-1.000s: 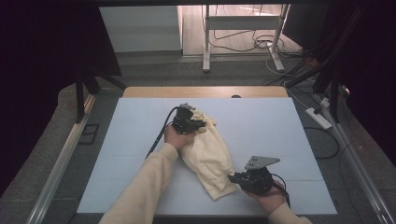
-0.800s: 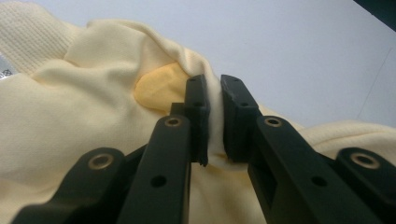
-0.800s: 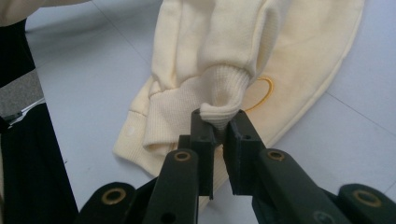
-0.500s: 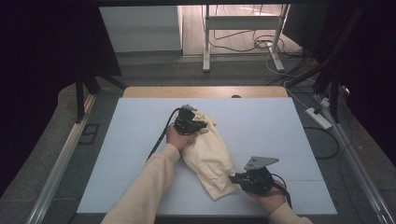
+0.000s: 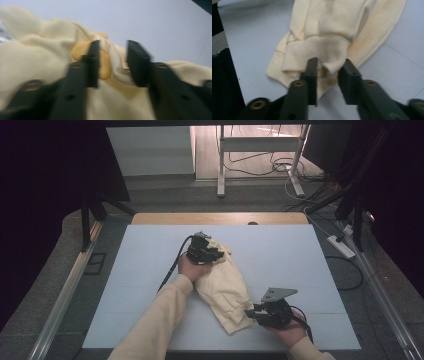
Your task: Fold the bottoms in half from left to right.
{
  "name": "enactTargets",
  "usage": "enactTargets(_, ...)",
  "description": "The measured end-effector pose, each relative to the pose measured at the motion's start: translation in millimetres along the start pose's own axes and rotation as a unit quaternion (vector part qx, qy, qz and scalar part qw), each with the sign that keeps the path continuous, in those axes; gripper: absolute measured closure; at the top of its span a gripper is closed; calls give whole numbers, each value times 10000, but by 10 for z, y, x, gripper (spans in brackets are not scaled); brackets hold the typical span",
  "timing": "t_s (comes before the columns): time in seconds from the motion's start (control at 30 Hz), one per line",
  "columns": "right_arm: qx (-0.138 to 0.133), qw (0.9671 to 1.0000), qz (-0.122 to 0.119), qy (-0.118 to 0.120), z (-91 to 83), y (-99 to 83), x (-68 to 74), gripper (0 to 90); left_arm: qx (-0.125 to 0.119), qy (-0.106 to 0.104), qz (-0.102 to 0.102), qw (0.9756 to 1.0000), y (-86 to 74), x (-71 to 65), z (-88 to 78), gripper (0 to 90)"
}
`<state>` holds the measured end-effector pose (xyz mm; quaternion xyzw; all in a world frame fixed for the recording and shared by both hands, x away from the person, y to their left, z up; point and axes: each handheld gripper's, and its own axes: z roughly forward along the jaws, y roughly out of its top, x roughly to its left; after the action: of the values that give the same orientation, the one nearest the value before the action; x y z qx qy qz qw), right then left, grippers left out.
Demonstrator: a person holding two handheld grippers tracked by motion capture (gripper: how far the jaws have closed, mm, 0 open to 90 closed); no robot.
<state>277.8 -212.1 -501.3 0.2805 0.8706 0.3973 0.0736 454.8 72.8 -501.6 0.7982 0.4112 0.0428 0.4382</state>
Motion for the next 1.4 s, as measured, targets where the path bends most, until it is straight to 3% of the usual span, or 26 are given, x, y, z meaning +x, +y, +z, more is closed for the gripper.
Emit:
enactTargets(0.13,-253,9994,-58,-237,-59,40,10,477,-145,-11,22,9999,34,1,-132,415)
enactTargets(0.2,-429,9984,-88,-364,-100,62,8,449,-174,30,82,9998,38,-9,-210,401)
enactTargets(0.33,-667,9969,-173,-391,-151,91,0,441,-300,13,160,9994,-3,-28,-349,394)
enactTargets(0.57,-698,9964,-399,-272,-128,125,37,437,-366,-27,309,9989,-118,-77,-603,367)
enactTargets(0.63,-694,9964,-442,-221,-115,132,43,437,-480,-79,296,9984,-173,-97,-696,358)
enactTargets(0.73,-666,9964,-483,-192,-94,141,45,437,-547,51,398,9977,-241,-139,-815,348)
enactTargets(0.9,-611,9966,-522,-169,-66,148,36,436,-576,89,449,9973,-355,-174,-971,347)
enactTargets(1.13,-600,9968,-514,-155,-61,151,22,437,-428,26,601,9973,-519,-272,-1029,340)
enactTargets(1.4,-785,9953,-531,-183,-116,173,26,437,-375,-57,583,9976,-708,-335,-1100,332)
